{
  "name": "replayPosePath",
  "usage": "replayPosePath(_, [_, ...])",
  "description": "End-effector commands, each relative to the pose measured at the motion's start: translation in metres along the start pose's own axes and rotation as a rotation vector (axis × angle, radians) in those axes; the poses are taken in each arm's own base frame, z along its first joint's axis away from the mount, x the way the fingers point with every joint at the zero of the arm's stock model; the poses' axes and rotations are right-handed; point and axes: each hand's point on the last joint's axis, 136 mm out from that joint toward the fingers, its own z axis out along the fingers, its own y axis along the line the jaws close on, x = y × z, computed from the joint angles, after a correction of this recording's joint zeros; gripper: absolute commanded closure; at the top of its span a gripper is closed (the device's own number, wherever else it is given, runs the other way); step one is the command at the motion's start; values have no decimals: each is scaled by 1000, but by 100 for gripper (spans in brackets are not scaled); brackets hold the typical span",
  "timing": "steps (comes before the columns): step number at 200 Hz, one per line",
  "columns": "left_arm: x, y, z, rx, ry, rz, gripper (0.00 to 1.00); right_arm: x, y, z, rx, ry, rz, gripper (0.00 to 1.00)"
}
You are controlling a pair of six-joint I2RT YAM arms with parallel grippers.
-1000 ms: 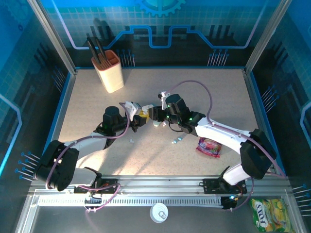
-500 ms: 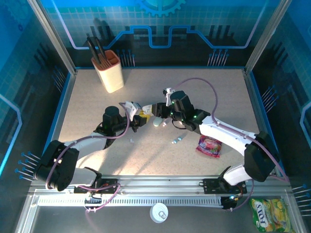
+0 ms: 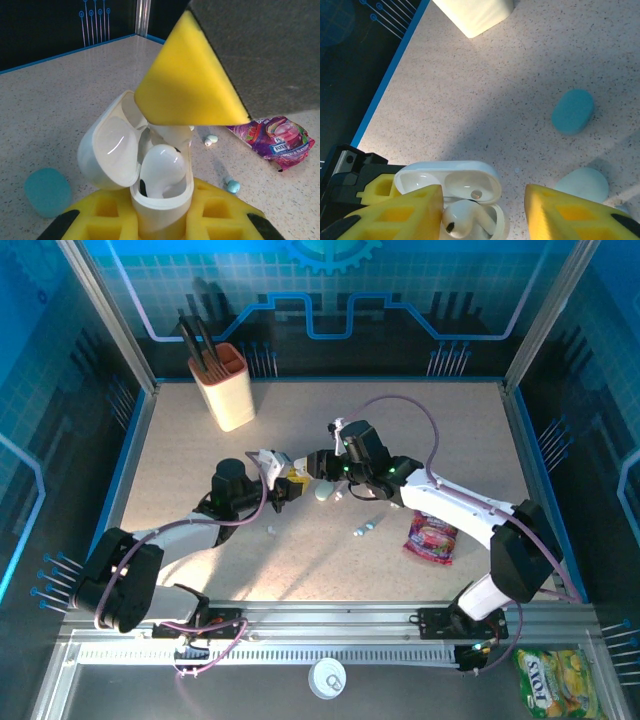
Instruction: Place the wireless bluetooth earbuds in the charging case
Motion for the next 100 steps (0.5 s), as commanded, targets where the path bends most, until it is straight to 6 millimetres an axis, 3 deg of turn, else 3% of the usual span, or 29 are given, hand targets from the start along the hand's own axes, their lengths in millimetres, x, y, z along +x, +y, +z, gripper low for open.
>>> replayPosePath(1, [-14, -6, 2, 29, -41, 56, 99, -2, -14, -2, 49, 3, 41, 54])
replayPosePath(47, [-14, -5, 2, 24, -50, 49, 99, 3, -16, -1, 37, 10, 61, 54])
replayPosePath(100, [-7, -5, 2, 28, -52, 66, 99, -12, 9, -15, -82, -51, -3, 49])
